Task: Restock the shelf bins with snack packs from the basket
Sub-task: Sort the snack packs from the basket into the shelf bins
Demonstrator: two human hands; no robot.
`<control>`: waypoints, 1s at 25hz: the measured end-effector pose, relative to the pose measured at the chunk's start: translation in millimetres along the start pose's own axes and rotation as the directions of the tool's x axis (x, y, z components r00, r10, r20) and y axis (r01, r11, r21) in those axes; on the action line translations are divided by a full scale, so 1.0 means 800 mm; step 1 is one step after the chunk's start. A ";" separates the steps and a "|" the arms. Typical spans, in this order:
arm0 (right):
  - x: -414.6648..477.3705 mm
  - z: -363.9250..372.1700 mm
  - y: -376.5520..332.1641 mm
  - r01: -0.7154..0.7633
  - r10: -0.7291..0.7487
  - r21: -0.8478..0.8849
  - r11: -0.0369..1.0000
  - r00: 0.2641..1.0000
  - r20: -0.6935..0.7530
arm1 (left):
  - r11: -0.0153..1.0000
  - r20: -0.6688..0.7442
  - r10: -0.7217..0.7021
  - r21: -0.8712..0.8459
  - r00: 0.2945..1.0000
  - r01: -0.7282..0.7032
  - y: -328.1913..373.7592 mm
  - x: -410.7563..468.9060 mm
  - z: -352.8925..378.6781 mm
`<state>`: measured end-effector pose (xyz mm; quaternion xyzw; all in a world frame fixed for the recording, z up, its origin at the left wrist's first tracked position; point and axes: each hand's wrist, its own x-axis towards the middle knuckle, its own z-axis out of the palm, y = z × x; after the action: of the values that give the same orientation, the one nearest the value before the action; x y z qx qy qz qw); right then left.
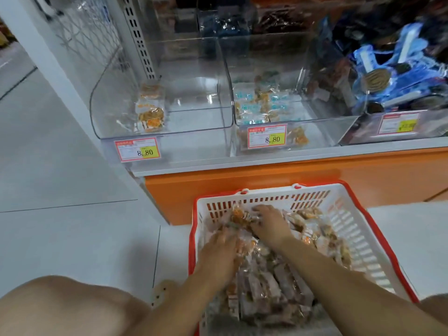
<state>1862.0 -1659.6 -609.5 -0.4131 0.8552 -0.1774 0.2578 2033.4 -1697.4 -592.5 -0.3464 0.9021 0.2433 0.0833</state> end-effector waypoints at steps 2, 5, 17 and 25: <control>0.014 0.016 -0.011 -0.039 0.045 -0.172 0.984 0.999 0.030 | 0.998 0.018 -0.059 0.028 0.998 0.058 -0.004 -0.001 0.021; 0.021 0.026 -0.013 -0.020 0.046 -0.344 0.939 0.997 0.068 | 0.995 0.006 -0.094 -0.018 0.996 0.094 -0.010 0.004 0.035; -0.074 -0.031 0.002 -0.198 0.030 0.805 0.559 0.975 0.220 | -0.055 0.108 -0.172 -0.994 0.979 0.099 0.022 0.032 -0.025; -0.068 -0.058 0.020 -0.076 -0.002 0.901 0.427 0.996 0.085 | -0.004 0.172 -0.142 -0.985 0.975 0.174 0.036 0.024 -0.027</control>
<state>1853.7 -1603.0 -564.6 -0.1983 0.6264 -0.5865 0.4736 2000.3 -1701.1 -569.0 -0.4008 0.4268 0.7974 -0.1461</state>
